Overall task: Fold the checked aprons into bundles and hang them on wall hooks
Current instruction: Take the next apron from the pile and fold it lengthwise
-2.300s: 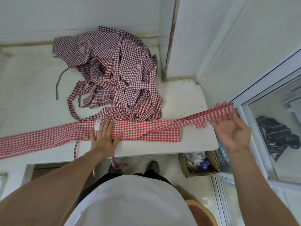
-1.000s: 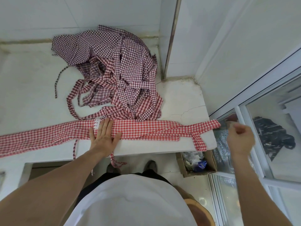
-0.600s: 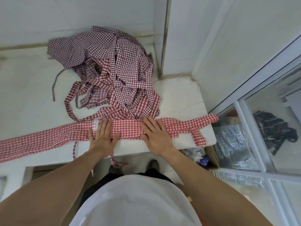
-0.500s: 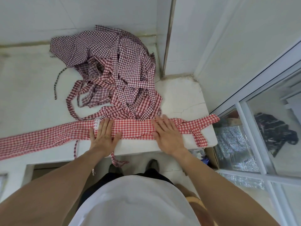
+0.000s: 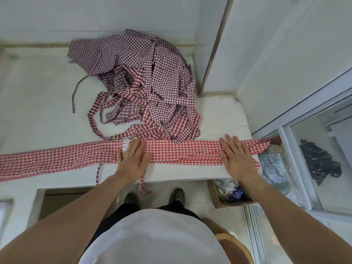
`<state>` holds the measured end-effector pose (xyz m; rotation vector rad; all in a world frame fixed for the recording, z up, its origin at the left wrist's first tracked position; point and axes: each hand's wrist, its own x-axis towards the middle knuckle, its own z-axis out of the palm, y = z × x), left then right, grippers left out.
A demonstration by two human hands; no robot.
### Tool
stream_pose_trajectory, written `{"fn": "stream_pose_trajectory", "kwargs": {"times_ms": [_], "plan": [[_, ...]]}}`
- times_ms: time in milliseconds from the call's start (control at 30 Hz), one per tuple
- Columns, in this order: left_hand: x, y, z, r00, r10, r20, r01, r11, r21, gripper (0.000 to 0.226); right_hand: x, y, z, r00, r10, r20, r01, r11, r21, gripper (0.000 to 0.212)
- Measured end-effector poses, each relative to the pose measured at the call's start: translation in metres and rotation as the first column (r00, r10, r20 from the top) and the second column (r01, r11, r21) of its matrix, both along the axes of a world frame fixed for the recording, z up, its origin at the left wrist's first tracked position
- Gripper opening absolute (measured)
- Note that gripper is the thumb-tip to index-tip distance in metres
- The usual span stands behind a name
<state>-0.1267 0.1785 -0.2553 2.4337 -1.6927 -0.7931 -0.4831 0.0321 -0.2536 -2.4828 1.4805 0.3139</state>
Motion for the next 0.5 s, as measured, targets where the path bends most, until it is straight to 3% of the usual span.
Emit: {"fn": "stream_pose_trajectory", "kwargs": {"times_ms": [100, 233, 333, 400, 433, 500], "plan": [[0.031, 0.013, 0.012, 0.980, 0.200, -0.014, -0.195, 0.937, -0.290, 0.051, -0.006, -0.006, 0.002, 0.999, -0.024, -0.044, 0.025, 0.999, 0.025, 0.082], [0.096, 0.053, 0.004, 0.894, 0.438, 0.096, -0.435, 0.899, -0.053, 0.061, -0.006, -0.013, 0.013, 0.978, -0.087, -0.187, 0.094, 0.995, 0.028, 0.080], [0.124, 0.080, -0.006, 0.920, 0.368, 0.133, -0.380, 0.922, 0.078, 0.069, 0.028, -0.006, 0.029, 0.922, -0.200, -0.332, 0.203, 0.979, -0.027, 0.065], [0.128, 0.084, -0.009, 0.940, 0.314, 0.134, -0.329, 0.938, 0.111, 0.071, 0.079, 0.007, 0.037, 0.931, -0.290, -0.223, 0.279, 0.957, -0.079, 0.069], [0.126, 0.082, -0.008, 0.943, 0.309, 0.127, -0.324, 0.937, 0.129, 0.071, 0.106, 0.017, 0.039, 0.952, -0.293, -0.088, 0.286, 0.954, -0.088, 0.068], [0.125, 0.078, -0.007, 0.942, 0.314, 0.118, -0.331, 0.928, 0.171, 0.069, 0.163, 0.041, 0.037, 0.966, -0.148, 0.210, 0.174, 0.978, -0.112, 0.057]]}}
